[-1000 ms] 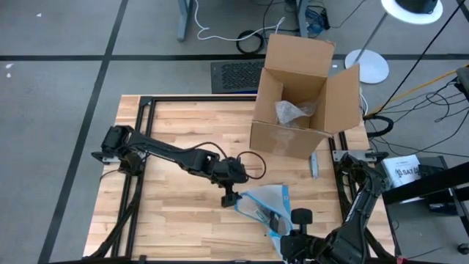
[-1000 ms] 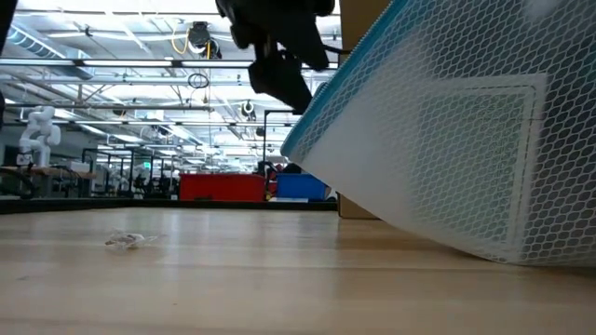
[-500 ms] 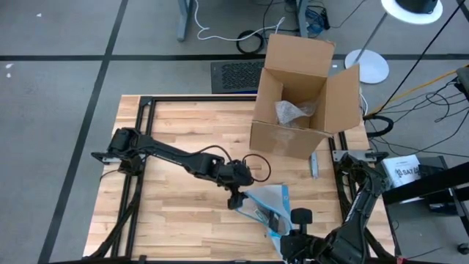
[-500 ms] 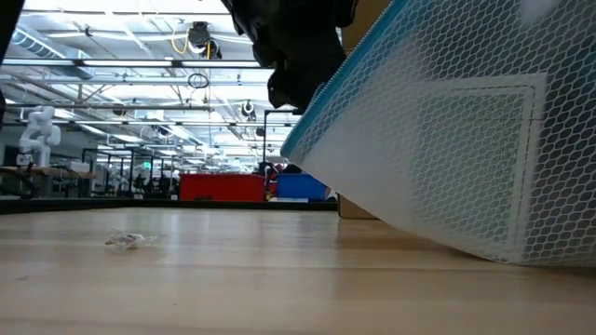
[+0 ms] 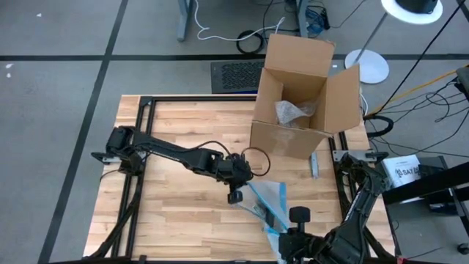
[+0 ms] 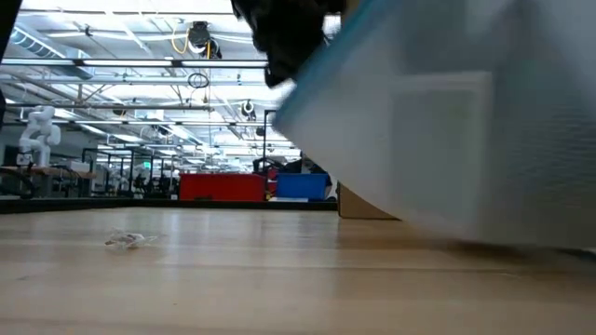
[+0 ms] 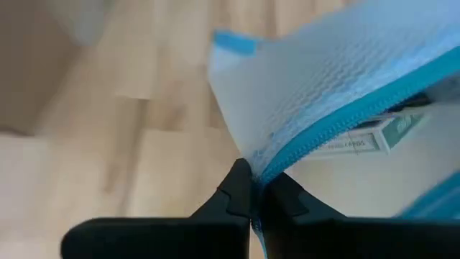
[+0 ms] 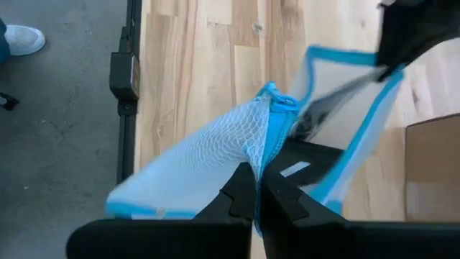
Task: Unpack boxes
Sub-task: Close the transparent zip bag
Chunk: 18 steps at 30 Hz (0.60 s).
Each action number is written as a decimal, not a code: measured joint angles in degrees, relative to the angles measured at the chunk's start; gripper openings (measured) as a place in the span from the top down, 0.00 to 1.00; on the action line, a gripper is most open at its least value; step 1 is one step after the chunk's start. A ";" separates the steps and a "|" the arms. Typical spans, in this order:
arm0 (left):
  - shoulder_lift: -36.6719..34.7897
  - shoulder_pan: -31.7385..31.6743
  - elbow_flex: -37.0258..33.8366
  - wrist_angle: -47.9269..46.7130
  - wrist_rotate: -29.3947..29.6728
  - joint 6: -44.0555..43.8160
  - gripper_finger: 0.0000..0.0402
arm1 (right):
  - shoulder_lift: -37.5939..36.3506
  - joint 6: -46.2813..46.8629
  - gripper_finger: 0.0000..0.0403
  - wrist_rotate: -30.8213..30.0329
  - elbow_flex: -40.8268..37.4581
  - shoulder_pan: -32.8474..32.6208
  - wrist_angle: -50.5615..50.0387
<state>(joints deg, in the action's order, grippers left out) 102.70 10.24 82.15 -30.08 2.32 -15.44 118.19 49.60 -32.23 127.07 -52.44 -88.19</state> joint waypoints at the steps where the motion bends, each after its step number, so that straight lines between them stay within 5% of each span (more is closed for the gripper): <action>1: -0.93 0.08 1.25 -2.70 1.78 0.45 0.98 | 0.00 -0.61 1.00 -0.48 0.00 0.12 0.10; 18: -9.03 0.43 33.00 -43.87 21.25 -0.57 0.98 | -3.21 -25.39 1.00 -7.45 0.00 8.22 14.34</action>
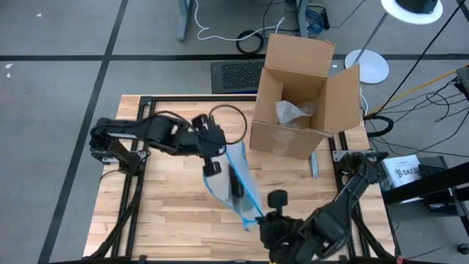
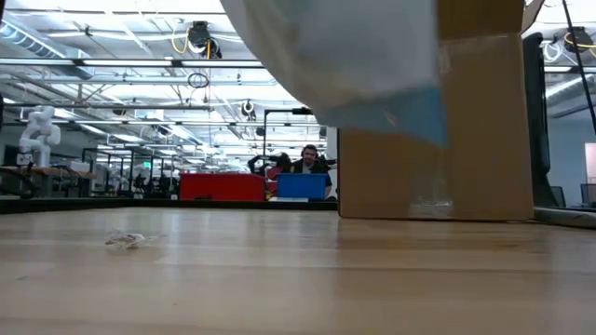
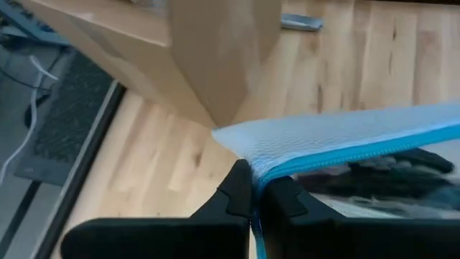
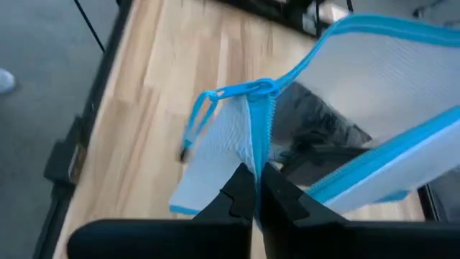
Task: Unpack boxes
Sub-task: Close the transparent zip bag
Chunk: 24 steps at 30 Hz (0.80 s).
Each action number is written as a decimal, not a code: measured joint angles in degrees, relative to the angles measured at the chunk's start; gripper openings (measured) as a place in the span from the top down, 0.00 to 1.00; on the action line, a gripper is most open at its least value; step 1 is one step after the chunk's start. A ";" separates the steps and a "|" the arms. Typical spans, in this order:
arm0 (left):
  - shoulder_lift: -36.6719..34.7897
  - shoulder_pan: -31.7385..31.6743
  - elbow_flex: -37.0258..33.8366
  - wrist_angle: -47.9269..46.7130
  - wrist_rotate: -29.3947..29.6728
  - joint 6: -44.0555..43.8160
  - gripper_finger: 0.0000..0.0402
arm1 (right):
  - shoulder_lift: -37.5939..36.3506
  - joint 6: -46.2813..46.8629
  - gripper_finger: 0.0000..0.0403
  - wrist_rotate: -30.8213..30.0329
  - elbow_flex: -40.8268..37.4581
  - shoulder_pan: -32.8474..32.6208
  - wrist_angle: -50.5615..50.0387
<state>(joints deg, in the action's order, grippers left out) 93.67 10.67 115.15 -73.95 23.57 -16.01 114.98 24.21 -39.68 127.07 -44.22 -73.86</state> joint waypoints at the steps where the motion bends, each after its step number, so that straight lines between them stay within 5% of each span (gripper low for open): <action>1: 0.00 -0.04 0.82 -0.96 0.37 -0.03 0.98 | -0.33 -1.94 1.00 0.22 0.02 0.57 1.68; 12: 0.00 -0.04 2.65 -11.43 4.98 -1.66 0.98 | -2.50 -7.91 1.00 3.98 0.02 4.21 6.35; 24: 2.40 -1.61 -0.71 -7.79 0.53 -1.64 0.98 | 0.01 -4.96 1.00 12.73 0.04 5.72 5.33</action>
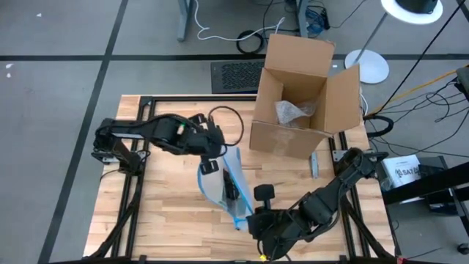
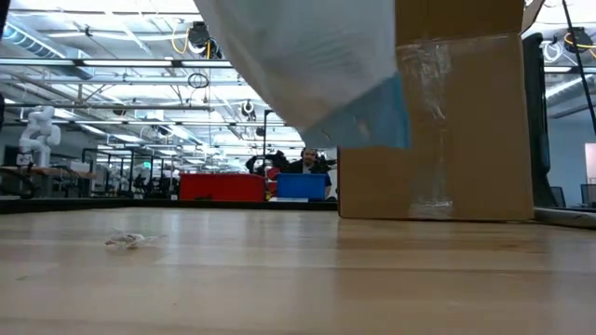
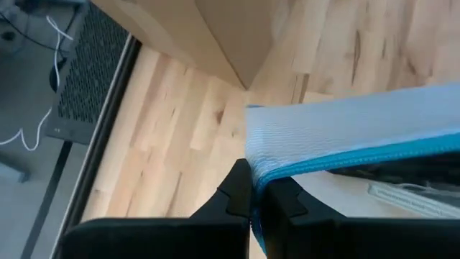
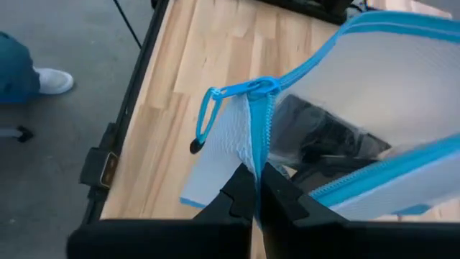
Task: Unpack boxes
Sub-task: Close the transparent zip bag
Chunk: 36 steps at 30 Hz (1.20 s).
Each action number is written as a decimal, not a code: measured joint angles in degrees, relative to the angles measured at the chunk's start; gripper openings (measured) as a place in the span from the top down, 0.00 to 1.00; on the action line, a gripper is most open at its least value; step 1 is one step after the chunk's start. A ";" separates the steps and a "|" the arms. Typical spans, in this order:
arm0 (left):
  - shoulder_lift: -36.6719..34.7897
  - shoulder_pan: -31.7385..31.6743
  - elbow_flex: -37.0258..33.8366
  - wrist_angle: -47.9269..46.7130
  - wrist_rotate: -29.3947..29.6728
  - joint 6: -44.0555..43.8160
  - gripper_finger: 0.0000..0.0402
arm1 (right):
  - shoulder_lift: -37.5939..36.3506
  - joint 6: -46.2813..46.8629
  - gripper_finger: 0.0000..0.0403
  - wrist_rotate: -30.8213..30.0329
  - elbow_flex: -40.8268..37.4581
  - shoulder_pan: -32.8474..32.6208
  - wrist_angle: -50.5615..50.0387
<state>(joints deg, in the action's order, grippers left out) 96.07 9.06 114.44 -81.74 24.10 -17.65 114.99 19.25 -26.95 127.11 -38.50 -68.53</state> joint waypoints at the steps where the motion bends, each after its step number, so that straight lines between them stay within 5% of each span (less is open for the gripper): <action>1: 0.18 -0.37 -1.21 1.22 -0.17 0.12 0.98 | 0.50 0.00 1.00 0.18 0.00 -0.02 0.22; 8: 0.72 -2.90 -8.63 13.67 -1.15 4.38 0.98 | 4.58 0.11 1.00 -0.08 0.00 -0.24 1.83; 14: 0.72 -5.33 -9.77 24.26 -9.37 8.82 0.96 | 6.93 -0.66 1.00 -2.44 -0.02 -0.17 7.07; 18: 0.72 -5.45 -9.77 25.24 -9.86 9.25 0.93 | 7.24 -0.83 1.00 -3.70 0.00 0.40 8.95; 36: -1.66 -5.29 -3.16 22.96 -9.96 12.40 0.54 | 7.44 -1.27 1.00 -6.35 -0.02 2.12 15.08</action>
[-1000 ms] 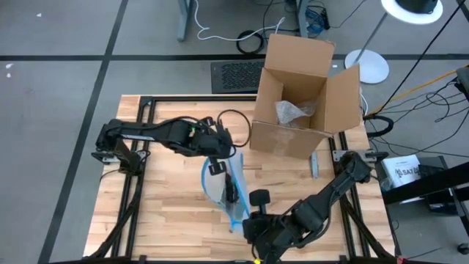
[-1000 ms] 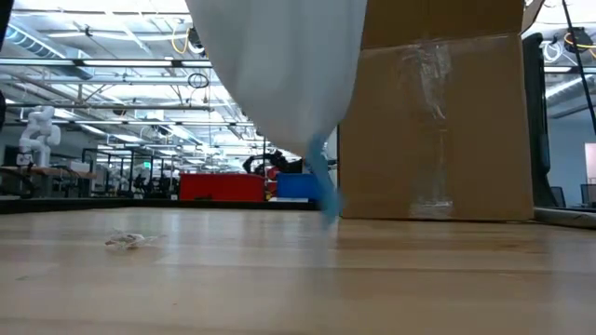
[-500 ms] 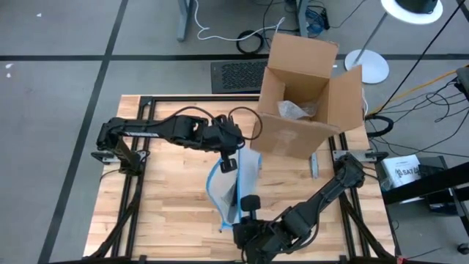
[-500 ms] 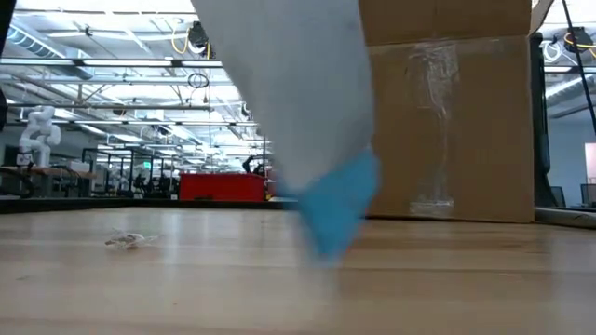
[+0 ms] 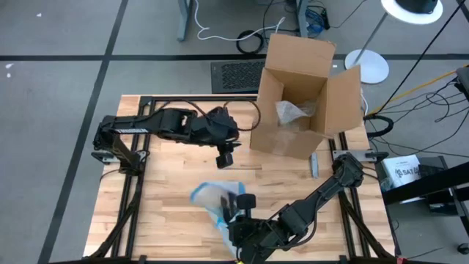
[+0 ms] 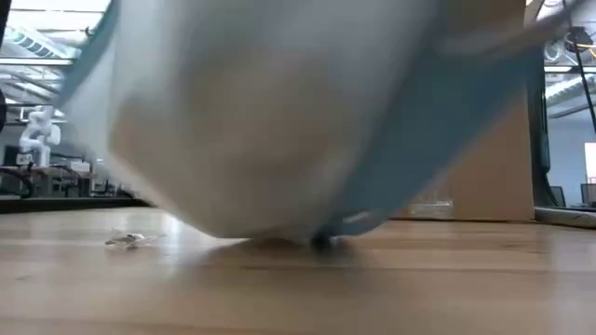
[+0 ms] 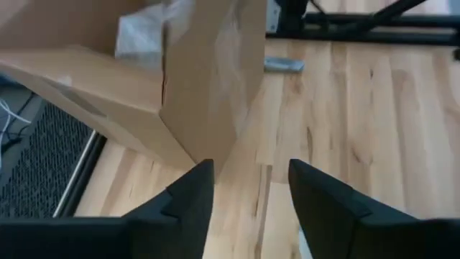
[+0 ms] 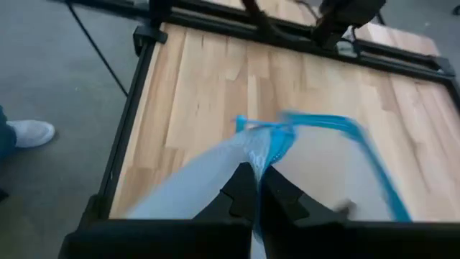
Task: Unpack boxes
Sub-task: Close the transparent zip bag
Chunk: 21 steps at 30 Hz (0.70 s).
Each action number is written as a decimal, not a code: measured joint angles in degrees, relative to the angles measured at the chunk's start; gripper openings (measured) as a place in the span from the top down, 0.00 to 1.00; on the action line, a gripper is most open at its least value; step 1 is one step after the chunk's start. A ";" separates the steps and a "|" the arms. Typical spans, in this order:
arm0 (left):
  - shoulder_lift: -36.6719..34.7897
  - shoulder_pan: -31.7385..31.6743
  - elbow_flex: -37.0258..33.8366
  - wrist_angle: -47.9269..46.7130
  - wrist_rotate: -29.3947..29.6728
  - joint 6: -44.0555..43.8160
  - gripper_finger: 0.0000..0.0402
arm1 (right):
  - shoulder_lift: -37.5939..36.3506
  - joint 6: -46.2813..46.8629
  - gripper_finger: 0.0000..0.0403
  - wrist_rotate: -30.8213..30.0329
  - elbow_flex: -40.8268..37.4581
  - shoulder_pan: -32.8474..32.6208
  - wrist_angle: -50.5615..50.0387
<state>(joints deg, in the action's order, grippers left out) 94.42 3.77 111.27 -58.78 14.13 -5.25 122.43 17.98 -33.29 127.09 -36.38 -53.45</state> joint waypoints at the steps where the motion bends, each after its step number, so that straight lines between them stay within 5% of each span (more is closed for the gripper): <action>1: -0.45 0.00 1.07 -0.94 -0.12 -0.33 0.52 | 0.00 0.00 1.00 -0.64 0.00 0.00 0.37; 11: -7.94 3.63 4.73 -16.10 -4.15 -15.92 0.50 | 0.00 0.79 1.00 -2.85 0.00 1.49 1.42; 17: -9.57 14.45 2.55 -19.74 -3.47 -25.19 0.50 | -0.02 1.03 1.00 -7.90 0.00 2.93 3.65; 21: -8.62 23.82 -1.23 -19.56 3.77 -34.84 0.50 | -0.02 2.20 1.00 -10.71 0.00 3.70 4.36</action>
<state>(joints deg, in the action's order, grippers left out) 85.79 27.59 110.04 -78.35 17.91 -40.09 122.41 20.18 -44.00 127.09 -32.68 -49.09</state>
